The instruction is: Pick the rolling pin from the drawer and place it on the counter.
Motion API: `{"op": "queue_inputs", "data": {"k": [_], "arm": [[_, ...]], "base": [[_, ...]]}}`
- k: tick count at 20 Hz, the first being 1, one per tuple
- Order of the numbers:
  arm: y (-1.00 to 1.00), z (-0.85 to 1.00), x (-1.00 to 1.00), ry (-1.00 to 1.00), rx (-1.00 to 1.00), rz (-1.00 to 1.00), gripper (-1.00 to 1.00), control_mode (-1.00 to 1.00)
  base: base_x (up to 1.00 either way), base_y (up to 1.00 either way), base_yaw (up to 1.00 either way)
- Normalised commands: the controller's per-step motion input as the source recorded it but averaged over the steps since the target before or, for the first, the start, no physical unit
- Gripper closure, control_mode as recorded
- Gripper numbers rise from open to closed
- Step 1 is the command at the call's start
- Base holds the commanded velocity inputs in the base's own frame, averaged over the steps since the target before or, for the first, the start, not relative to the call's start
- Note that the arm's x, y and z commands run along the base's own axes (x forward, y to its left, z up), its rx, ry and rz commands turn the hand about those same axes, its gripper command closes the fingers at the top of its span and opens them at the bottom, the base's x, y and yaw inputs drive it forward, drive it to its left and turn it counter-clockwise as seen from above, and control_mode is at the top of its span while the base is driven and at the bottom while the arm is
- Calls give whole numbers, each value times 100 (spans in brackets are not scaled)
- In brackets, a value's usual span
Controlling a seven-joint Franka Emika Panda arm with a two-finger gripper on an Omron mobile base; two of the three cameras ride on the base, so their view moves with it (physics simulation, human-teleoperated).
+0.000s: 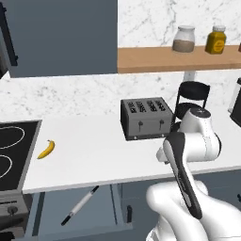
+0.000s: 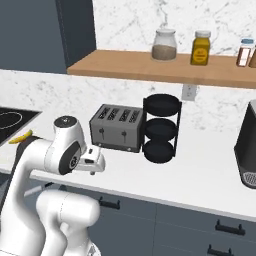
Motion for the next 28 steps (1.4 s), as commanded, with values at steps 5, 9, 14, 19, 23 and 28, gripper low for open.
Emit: {"op": "queue_inputs", "data": {"k": [5,9,14,19,23,28], "arm": [[0,0,0,0,0,0,-100,100],[0,0,0,0,0,0,-100,100],[0,0,0,0,0,0,-100,100],[0,0,0,0,0,0,-100,100],[0,0,0,0,0,0,-100,100],[0,-2,3,-1,0,0,-100,-100]], "base": [[-43,-22,32],[-5,-36,35],[24,-40,34],[55,-10,34],[59,0,31],[10,0,20]]}}
